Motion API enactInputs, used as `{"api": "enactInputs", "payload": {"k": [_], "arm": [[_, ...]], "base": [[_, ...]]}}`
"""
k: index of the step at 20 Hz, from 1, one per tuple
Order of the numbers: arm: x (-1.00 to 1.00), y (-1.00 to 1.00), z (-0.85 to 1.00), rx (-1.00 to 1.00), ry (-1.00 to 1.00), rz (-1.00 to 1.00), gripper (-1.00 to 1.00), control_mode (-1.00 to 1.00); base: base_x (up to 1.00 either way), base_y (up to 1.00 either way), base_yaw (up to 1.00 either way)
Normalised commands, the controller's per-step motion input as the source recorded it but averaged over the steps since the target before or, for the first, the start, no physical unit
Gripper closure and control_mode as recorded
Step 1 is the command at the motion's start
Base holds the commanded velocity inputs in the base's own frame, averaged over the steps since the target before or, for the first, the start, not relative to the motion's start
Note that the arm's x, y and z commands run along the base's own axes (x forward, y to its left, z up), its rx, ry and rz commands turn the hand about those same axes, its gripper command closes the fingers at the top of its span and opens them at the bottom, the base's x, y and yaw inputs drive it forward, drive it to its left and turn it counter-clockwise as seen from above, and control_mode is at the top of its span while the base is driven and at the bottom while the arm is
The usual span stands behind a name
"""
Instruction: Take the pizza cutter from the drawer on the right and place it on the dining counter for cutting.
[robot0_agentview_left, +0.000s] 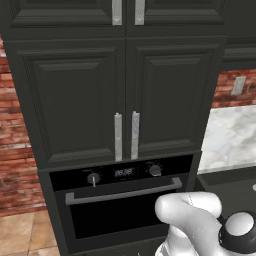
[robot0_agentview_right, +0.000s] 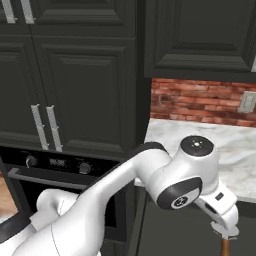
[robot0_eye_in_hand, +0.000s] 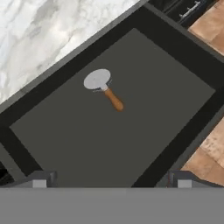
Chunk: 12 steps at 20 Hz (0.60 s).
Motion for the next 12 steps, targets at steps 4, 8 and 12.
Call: {"api": "enactInputs", "payload": {"k": [4, 8, 12], "arm": [[0.29, -0.43, -0.36, 0.00, 0.11, 0.18, -1.00, -1.00], [0.30, -0.48, -0.33, 0.00, 0.15, 0.17, -1.00, -1.00], [0.24, -0.46, -0.35, 0.00, 0.19, 0.19, -1.00, -1.00]], "base": [[0.00, 0.00, 0.00], [0.00, 0.00, 0.00], [0.00, 0.00, 0.00]]}}
